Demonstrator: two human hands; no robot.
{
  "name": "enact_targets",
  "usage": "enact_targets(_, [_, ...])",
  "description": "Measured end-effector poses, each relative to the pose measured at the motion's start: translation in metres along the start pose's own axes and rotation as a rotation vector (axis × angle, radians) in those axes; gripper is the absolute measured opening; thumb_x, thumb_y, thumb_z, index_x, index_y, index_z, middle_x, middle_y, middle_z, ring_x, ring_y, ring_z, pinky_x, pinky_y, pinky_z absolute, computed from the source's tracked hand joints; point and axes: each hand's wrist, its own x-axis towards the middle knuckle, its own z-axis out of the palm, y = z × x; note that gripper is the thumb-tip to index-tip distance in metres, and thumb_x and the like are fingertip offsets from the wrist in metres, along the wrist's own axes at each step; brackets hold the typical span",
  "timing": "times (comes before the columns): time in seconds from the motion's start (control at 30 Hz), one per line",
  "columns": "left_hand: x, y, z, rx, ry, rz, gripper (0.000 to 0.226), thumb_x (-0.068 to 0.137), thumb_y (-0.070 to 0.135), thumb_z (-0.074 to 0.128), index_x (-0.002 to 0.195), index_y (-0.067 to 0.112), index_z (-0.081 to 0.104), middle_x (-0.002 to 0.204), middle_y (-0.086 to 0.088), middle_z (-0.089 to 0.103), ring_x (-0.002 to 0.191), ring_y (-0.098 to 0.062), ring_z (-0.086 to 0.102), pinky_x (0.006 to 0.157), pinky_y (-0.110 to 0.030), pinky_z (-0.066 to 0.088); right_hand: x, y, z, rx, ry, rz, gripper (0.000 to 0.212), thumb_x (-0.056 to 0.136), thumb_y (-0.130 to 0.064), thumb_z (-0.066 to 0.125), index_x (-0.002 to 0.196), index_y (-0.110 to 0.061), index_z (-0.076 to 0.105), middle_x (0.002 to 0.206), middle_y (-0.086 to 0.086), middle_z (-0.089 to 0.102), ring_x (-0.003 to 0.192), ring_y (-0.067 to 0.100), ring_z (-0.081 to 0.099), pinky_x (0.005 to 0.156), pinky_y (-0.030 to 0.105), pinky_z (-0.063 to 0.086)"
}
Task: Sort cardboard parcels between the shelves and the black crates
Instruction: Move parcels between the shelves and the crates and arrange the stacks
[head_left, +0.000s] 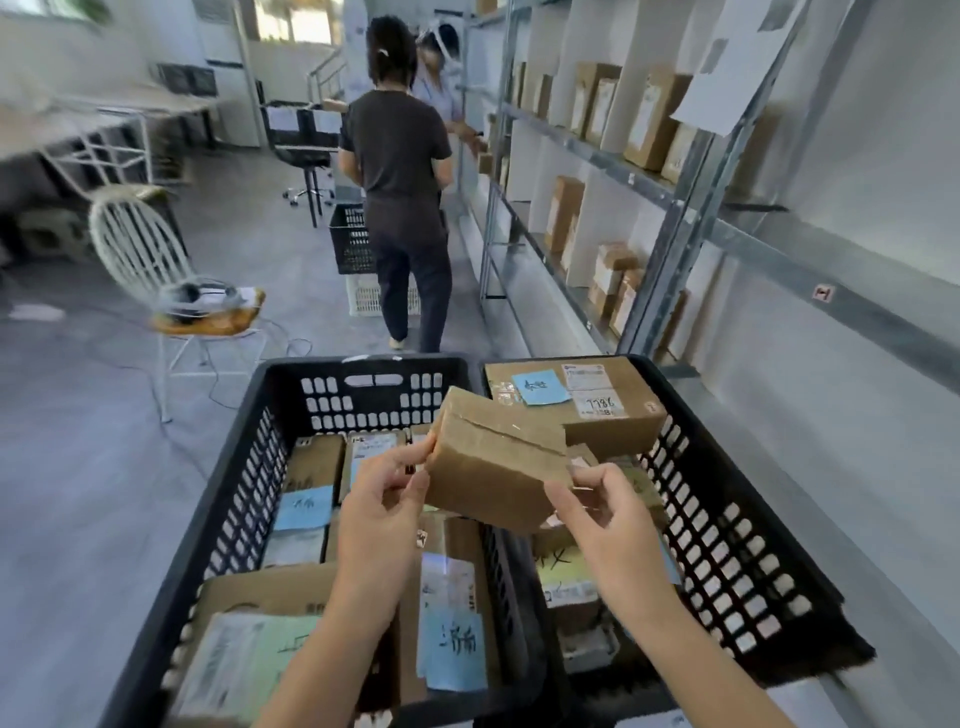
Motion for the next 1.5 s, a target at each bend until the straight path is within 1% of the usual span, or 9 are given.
enact_targets(0.17, [-0.002,-0.015,-0.032,-0.053,0.0,-0.125,0.026,0.098,0.014,0.06,0.093,0.038,0.068,0.101,0.013,0.073,0.095,-0.003,0.067,0.081,-0.028,0.049,0.009,-0.009,0.031,0.044,-0.017,-0.009,0.027,0.094,-0.046,0.057,0.08,-0.023,0.056,0.086,-0.023,0.065,0.084,-0.005,0.06,0.07,0.007,0.044])
enact_targets(0.33, [0.003,-0.027,-0.056,-0.153,0.057,-0.18,0.017,0.098,0.016,0.057,0.085,0.024,0.065,0.091,-0.003,0.075,0.089,-0.027,0.071,0.084,-0.038,0.057,0.015,-0.012,0.056,0.044,-0.07,-0.046,0.01,0.092,-0.032,0.067,0.093,-0.025,0.06,0.092,-0.024,0.065,0.089,-0.006,0.061,0.073,0.006,0.047])
enact_targets(0.47, [0.011,-0.033,-0.069,-0.179,0.098,-0.192,0.019,0.096,0.031,0.058,0.082,0.019,0.061,0.095,-0.011,0.071,0.091,-0.032,0.066,0.099,-0.05,0.048,0.02,-0.014,0.071,0.061,-0.102,-0.04,0.018,0.088,-0.022,0.073,0.101,-0.027,0.06,0.094,-0.026,0.067,0.091,-0.008,0.063,0.073,0.005,0.048])
enact_targets(0.73, [0.029,-0.04,-0.091,-0.207,0.076,-0.143,0.025,0.092,0.05,0.056,0.083,0.028,0.064,0.094,0.002,0.076,0.09,-0.009,0.072,0.078,-0.024,0.05,0.031,-0.017,0.095,0.003,-0.198,-0.054,0.036,0.086,-0.006,0.073,0.107,-0.032,0.058,0.101,-0.027,0.069,0.098,-0.007,0.065,0.077,0.006,0.05])
enact_targets(0.9, [0.045,-0.047,-0.106,-0.232,0.073,-0.122,0.024,0.085,0.058,0.056,0.093,0.039,0.069,0.096,0.008,0.076,0.09,-0.001,0.071,0.069,-0.011,0.054,0.033,-0.018,0.12,0.019,-0.225,-0.077,0.036,0.083,-0.001,0.075,0.103,-0.025,0.057,0.103,-0.011,0.072,0.102,0.0,0.067,0.087,0.016,0.054])
enact_targets(1.0, [0.057,-0.056,-0.113,-0.263,0.085,-0.15,0.03,0.083,0.064,0.064,0.098,0.038,0.066,0.099,0.01,0.073,0.093,-0.004,0.07,0.075,-0.026,0.059,0.035,-0.019,0.135,0.036,-0.287,-0.089,0.032,0.083,-0.01,0.077,0.103,-0.026,0.058,0.106,-0.009,0.071,0.105,0.004,0.067,0.09,0.023,0.056])
enact_targets(1.2, [0.076,-0.062,-0.119,-0.36,0.061,-0.203,0.037,0.07,0.063,0.073,0.093,0.036,0.064,0.103,0.001,0.075,0.1,-0.016,0.072,0.087,-0.037,0.059,0.04,-0.023,0.144,0.1,-0.266,-0.027,0.038,0.082,-0.069,0.061,0.098,-0.035,0.063,0.107,-0.007,0.07,0.103,0.011,0.067,0.083,0.027,0.056])
enact_targets(1.4, [0.09,-0.053,-0.109,-0.377,-0.042,-0.177,0.029,0.081,0.045,0.073,0.1,0.024,0.067,0.101,-0.005,0.075,0.097,-0.019,0.072,0.079,-0.029,0.058,0.057,-0.022,0.138,0.197,-0.187,0.277,0.075,0.057,-0.07,0.074,0.113,-0.022,0.059,0.106,-0.006,0.073,0.097,0.008,0.07,0.089,0.038,0.058])
enact_targets(1.5, [0.097,-0.045,-0.1,-0.378,-0.121,-0.174,0.028,0.081,0.043,0.072,0.1,0.023,0.067,0.101,-0.009,0.074,0.096,-0.023,0.071,0.082,-0.032,0.057,0.062,-0.021,0.124,0.375,-0.316,0.41,0.07,0.069,-0.057,0.075,0.123,-0.015,0.06,0.113,0.006,0.074,0.102,0.021,0.071,0.086,0.038,0.059])
